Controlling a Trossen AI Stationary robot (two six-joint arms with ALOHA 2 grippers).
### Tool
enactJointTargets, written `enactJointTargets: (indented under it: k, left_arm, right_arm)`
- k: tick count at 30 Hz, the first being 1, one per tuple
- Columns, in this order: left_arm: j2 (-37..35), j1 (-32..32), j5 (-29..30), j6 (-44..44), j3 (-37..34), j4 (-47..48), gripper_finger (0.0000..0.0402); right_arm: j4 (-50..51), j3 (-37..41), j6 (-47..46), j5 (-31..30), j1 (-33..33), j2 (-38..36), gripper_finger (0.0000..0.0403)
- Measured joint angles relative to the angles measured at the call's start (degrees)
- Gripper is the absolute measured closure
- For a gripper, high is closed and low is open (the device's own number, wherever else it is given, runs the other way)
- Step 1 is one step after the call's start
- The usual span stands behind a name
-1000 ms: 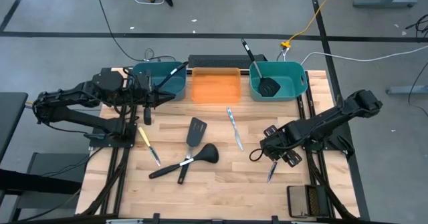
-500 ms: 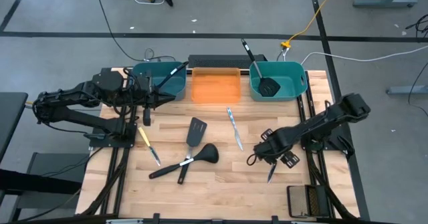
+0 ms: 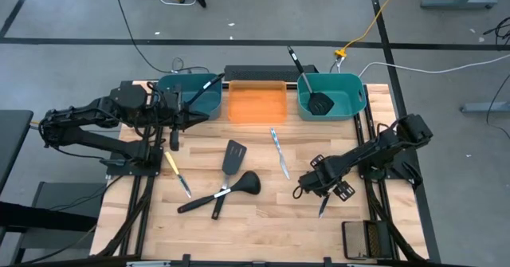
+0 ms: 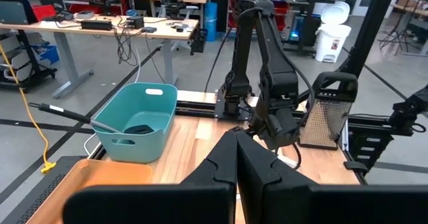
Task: Pick & Place Kitchen Items
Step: Put the yellow knife into the orange bin
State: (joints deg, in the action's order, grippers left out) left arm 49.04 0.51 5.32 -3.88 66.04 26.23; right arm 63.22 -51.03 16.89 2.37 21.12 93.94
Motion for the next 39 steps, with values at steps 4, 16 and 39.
enactJointTargets:
  k: [4,16,39]
  left_arm:
    - [0.0,0.0,0.0,0.0,0.0,0.0,0.04]
    - [0.0,0.0,0.0,0.8,0.0,0.0,0.04]
    - [0.0,0.0,-0.7,1.1,0.0,0.0,0.04]
  right_arm:
    - [0.4,0.0,-0.1,0.0,0.0,0.7,0.0113]
    - [2.3,0.0,-1.7,0.0,0.0,5.5,0.0113]
    - [2.9,0.1,-2.9,-0.6,0.0,8.6,0.0163]
